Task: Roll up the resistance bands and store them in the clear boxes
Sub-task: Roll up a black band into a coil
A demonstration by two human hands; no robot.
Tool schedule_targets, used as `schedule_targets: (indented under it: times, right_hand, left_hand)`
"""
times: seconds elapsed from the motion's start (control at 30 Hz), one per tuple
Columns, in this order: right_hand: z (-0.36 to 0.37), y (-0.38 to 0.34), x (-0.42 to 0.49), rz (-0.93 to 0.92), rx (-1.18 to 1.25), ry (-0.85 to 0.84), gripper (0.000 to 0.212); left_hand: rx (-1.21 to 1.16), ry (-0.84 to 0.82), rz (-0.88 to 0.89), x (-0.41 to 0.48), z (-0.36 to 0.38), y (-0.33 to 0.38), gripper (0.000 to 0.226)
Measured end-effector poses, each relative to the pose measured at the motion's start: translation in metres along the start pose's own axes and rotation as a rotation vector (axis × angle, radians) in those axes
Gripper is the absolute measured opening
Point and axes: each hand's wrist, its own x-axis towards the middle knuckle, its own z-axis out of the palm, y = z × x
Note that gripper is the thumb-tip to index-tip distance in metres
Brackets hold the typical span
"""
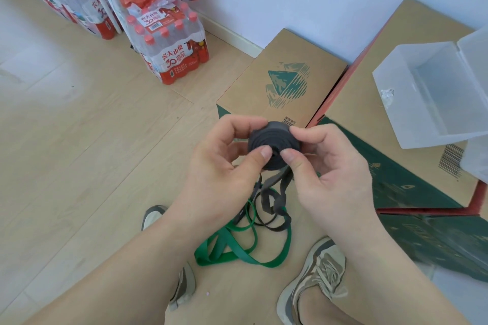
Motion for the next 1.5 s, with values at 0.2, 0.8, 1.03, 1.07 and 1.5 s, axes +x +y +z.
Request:
schedule_targets:
  times: [0.2,0.8,1.03,1.07,1.5]
  right_hand:
    - [-0.006,0.008,0.002,-0.137,-0.136,-0.030,0.028]
    - [-0.005,0.001,0.004,0.138,0.036,0.003,0.029]
    - [-0.003,-0.004,0.006,0.155,0.133,-0.076,0.047]
    - [-0.002,-0.003,0.005,0.131,0.150,-0.071,0.050]
    - [-0.005,0.002,0.001,0.016,-0.065,-0.052,0.040]
  left_hand:
    - [0.219,-0.016,0.038,0.003,-0.007,-0.003,0.028]
    - [0.493,-0.044,0.268,0.001,-0.008,-0.009,0.047]
    - [0.051,0.089,0.015,0.004,-0.006,-0.004,0.026]
    - [0.006,0.094,-0.002,0.004,-0.005,-0.003,0.025]
    - [0.425,-0.044,0.182,0.000,-0.008,-0.009,0.047]
